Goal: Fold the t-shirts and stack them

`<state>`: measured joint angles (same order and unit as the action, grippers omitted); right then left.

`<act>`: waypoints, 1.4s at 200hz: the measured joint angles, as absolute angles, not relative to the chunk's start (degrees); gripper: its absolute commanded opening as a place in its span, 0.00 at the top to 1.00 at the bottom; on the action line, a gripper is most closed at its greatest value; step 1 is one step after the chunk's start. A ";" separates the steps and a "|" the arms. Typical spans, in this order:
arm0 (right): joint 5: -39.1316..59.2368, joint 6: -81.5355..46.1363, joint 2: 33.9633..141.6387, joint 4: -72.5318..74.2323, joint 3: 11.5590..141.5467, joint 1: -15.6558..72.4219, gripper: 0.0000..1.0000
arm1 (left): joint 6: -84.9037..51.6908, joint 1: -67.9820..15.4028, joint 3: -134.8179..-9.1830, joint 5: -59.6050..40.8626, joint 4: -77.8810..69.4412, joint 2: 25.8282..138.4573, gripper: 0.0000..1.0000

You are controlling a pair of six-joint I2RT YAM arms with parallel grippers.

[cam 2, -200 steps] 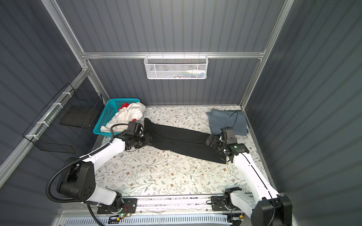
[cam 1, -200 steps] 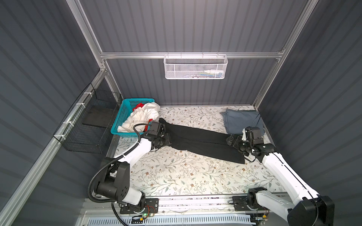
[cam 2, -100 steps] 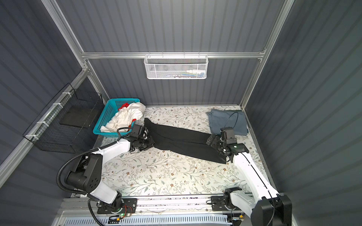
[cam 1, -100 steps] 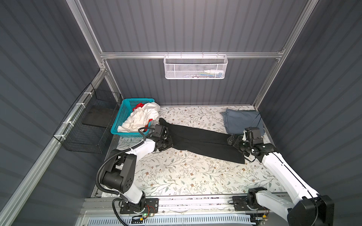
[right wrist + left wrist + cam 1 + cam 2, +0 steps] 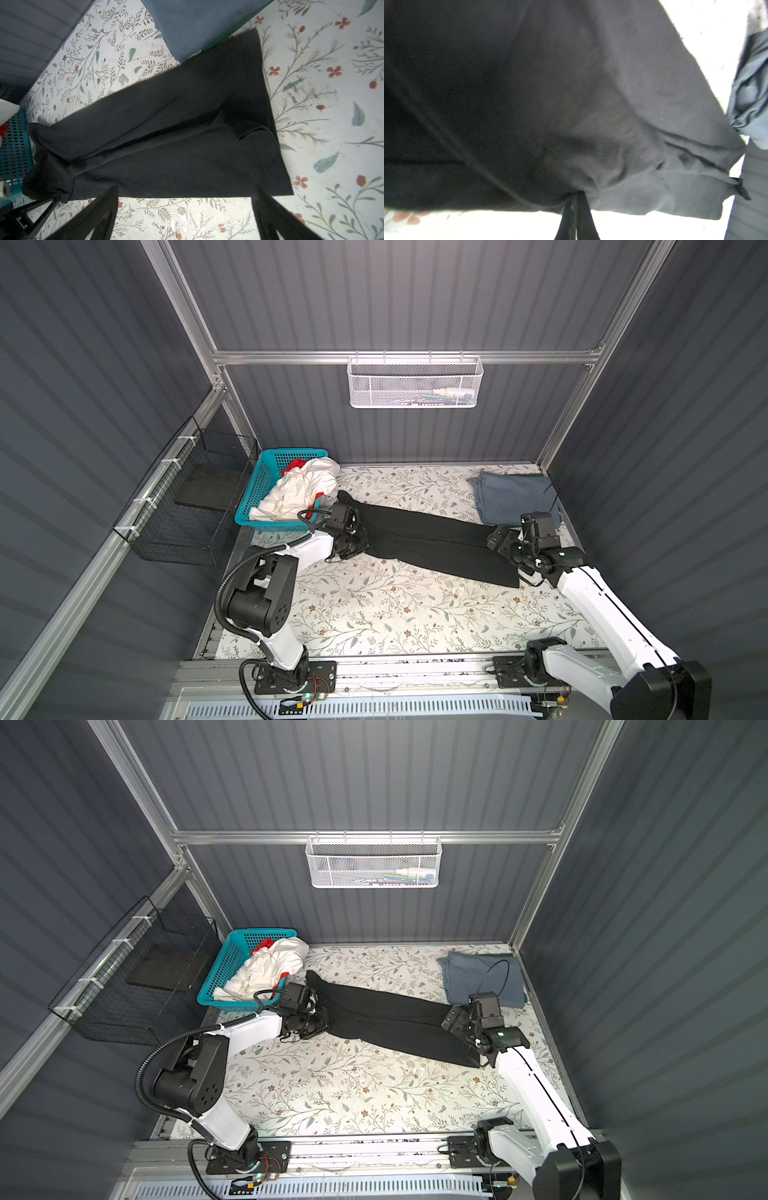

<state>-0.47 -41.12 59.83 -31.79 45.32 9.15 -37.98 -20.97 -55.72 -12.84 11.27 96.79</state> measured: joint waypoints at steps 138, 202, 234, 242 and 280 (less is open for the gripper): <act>-0.62 -39.13 63.29 -31.75 45.32 8.56 0.01 | -30.98 -21.47 -75.79 -10.35 12.51 112.60 1.00; -0.40 -38.92 65.63 -31.79 45.43 8.51 0.01 | -26.37 -21.82 -85.34 -9.89 13.26 117.56 1.00; -0.40 -38.87 65.30 -31.83 45.43 8.51 0.01 | -25.19 -21.82 -89.19 -8.71 14.35 119.90 1.00; -0.40 -38.79 65.32 -31.88 45.43 8.51 0.01 | -25.02 -21.82 -89.67 -7.92 14.72 120.33 0.95; -0.34 -38.50 66.81 -32.03 45.43 8.51 0.01 | -22.70 -21.85 -90.02 -3.25 14.96 120.68 0.53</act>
